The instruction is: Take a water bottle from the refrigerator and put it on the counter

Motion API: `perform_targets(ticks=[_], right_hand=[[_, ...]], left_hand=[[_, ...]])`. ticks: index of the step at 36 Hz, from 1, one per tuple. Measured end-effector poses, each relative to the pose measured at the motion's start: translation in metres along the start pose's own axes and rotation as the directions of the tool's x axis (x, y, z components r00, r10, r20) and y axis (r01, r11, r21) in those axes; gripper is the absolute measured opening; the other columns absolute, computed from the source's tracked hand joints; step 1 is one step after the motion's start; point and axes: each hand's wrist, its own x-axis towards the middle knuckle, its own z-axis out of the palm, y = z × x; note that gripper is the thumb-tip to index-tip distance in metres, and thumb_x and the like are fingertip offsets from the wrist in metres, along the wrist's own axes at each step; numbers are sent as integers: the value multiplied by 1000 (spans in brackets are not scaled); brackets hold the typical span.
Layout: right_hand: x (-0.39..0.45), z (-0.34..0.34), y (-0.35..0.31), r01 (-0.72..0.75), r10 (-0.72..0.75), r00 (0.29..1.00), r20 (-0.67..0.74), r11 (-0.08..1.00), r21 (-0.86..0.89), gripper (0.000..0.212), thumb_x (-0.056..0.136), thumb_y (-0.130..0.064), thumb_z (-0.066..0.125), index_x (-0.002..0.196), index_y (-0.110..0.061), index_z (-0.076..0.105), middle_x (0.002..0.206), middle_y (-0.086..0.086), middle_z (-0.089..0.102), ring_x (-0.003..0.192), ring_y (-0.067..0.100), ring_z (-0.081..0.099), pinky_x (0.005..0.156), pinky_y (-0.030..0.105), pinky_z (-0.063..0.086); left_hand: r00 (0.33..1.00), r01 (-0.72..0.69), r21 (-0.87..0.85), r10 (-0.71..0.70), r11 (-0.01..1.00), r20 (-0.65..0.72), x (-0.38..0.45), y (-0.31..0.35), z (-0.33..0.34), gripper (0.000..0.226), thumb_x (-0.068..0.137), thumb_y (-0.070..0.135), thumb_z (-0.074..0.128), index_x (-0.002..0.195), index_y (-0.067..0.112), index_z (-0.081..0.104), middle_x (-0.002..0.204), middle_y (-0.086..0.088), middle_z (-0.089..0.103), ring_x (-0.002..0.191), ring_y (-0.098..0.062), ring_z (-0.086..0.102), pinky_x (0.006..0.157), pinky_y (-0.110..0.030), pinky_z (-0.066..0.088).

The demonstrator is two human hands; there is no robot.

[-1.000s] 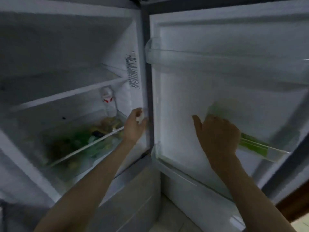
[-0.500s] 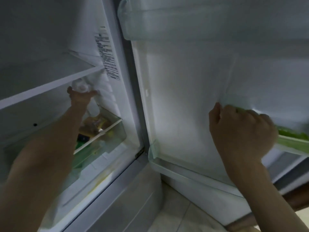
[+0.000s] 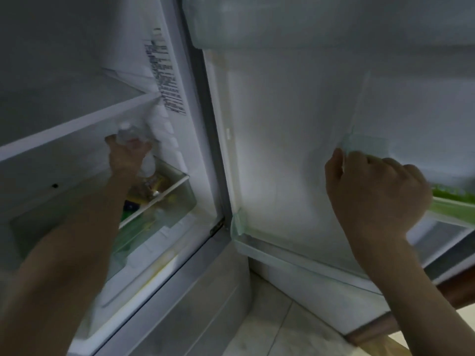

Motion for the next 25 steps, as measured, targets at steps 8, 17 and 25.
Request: perform_targets(ticks=[8, 17, 25], right_hand=[[-1, -18, 8, 68, -78, 994, 81, 991, 114, 45, 99, -20, 48, 57, -8, 54, 46, 12, 52, 43, 28, 55, 52, 29, 43], [-63, -58, -4, 77, -10, 992, -128, 843, 533, 20, 97, -14, 54, 103, -1, 67, 105, 22, 65, 103, 41, 60, 95, 44, 42], [-231, -72, -88, -78, -825, 162, 542, 537, 840, 11, 99, -24, 61, 96, -17, 69, 96, 5, 71, 90, 28, 67, 79, 34, 53]], left_hand=[[993, -52, 17, 50, 999, 105, -117, 12, -43, 88, 60, 62, 79, 132, 19, 53, 121, -4, 68, 111, -28, 66, 94, -37, 53], [998, -48, -318, 55, 947, 12, -257, -9, -125, 71, 67, 34, 91, 124, 7, 61, 115, -7, 75, 104, -22, 75, 98, -44, 60], [997, 79, -249, -82, 965, -3, -399, -92, -221, 58, 65, 40, 93, 111, 21, 63, 107, -2, 77, 107, -20, 76, 96, -48, 60]])
